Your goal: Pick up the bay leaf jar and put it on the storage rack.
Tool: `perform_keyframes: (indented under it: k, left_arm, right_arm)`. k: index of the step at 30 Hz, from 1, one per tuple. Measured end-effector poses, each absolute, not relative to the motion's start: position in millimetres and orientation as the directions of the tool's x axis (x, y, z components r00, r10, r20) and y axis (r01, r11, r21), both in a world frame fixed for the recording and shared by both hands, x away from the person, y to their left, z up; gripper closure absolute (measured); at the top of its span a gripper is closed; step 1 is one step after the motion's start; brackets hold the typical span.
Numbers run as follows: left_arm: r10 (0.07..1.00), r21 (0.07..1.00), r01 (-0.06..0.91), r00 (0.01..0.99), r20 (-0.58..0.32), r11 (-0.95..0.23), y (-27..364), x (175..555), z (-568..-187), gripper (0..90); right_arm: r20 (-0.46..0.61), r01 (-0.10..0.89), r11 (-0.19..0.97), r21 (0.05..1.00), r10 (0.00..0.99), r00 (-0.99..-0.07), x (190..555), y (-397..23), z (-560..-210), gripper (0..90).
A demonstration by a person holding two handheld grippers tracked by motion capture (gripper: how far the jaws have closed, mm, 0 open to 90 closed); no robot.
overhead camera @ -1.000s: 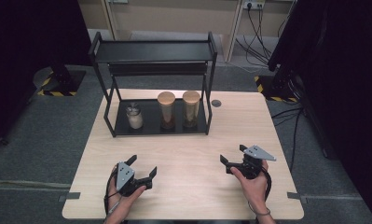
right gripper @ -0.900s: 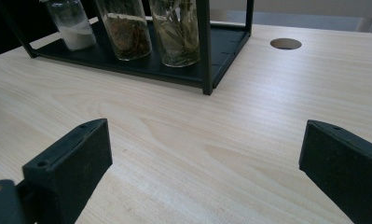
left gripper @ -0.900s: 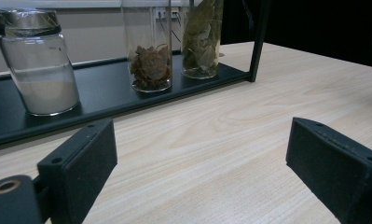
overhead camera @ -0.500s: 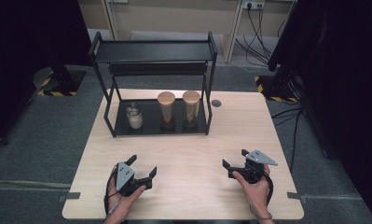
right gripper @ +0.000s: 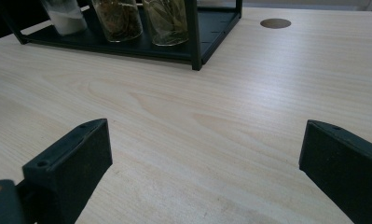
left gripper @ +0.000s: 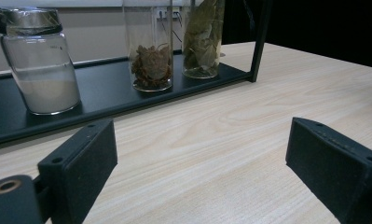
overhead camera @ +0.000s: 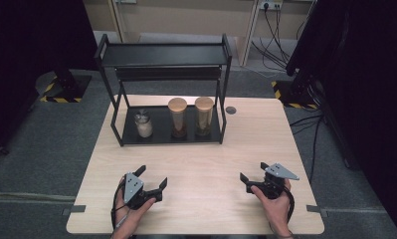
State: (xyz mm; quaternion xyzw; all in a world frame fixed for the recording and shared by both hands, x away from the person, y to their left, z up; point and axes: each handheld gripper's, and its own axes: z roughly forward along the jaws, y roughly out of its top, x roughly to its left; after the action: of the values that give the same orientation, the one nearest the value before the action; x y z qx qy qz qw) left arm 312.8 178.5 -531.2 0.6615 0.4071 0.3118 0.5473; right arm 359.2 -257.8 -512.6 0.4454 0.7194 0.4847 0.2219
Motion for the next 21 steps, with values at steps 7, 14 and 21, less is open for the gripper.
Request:
perform_keyframes:
  k: [7, 14, 21]
  left_arm:
    - [0.880, 0.978, 0.196, 0.475, -0.031, -0.071, 178.2, 312.7, -531.2, 8.1]
    - [0.880, 0.978, 0.198, 0.474, -0.034, -0.068, 178.5, 312.8, -531.2, 8.1]
    - [0.881, 0.978, 0.195, 0.473, -0.033, -0.068, 178.5, 312.6, -531.2, 8.1]
  right_arm:
    - [0.112, 0.434, 0.135, 0.891, 0.859, -0.499, 356.3, -263.4, -516.1, 2.6]
    - [0.118, 0.443, 0.131, 0.887, 0.863, -0.491, 352.9, -267.8, -520.3, 2.6]
    - [0.114, 0.440, 0.134, 0.888, 0.863, -0.492, 350.1, -267.7, -521.8, 2.6]
